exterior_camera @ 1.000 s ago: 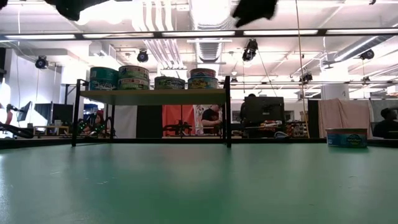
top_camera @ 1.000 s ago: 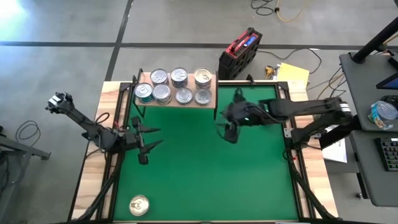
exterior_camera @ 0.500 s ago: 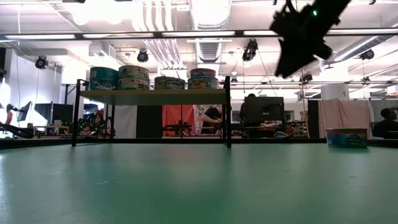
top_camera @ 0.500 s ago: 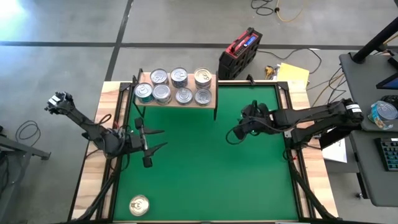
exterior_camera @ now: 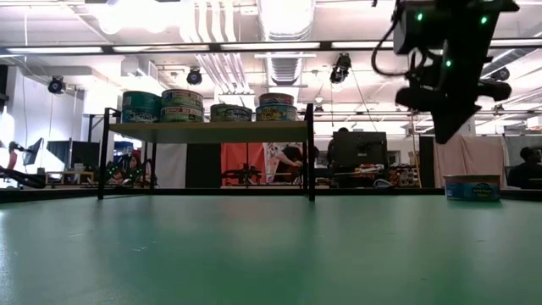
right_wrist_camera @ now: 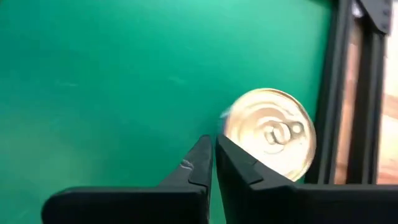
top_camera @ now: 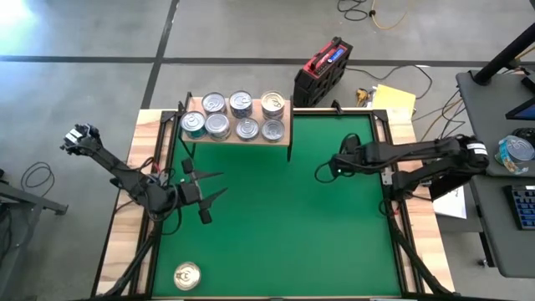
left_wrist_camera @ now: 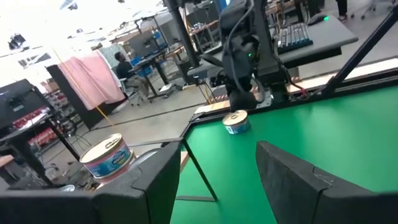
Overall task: Stack canned seafood by type on shelf
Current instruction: Stack the center blue tuna can on top of the blue tuna can on the shelf
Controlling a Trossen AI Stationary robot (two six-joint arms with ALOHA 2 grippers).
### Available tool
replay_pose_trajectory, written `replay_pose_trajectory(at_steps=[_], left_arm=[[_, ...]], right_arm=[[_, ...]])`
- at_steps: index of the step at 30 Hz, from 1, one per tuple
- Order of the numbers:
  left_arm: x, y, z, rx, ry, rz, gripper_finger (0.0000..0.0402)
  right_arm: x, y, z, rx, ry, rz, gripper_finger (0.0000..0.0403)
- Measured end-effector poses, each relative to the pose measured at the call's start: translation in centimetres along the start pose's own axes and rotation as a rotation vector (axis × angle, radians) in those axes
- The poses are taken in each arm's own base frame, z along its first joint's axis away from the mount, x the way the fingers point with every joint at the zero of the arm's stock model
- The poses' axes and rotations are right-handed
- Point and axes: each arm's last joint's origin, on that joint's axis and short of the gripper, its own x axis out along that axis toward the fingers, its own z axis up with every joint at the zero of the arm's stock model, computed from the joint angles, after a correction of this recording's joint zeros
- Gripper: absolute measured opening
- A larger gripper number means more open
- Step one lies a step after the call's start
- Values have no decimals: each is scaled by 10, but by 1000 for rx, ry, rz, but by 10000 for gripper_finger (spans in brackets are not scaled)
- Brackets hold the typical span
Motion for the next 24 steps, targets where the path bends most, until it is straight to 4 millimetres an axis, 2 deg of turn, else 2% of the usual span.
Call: replay_pose_trajectory(at_steps=[9, 24], left_arm=[[-1, 3, 0, 12, 19, 74, 194], [-1, 4, -1, 37, 32, 100, 194]], right_arm=[[31, -11, 4, 66, 62, -141, 12], [76, 10, -5, 11, 131, -346, 12]])
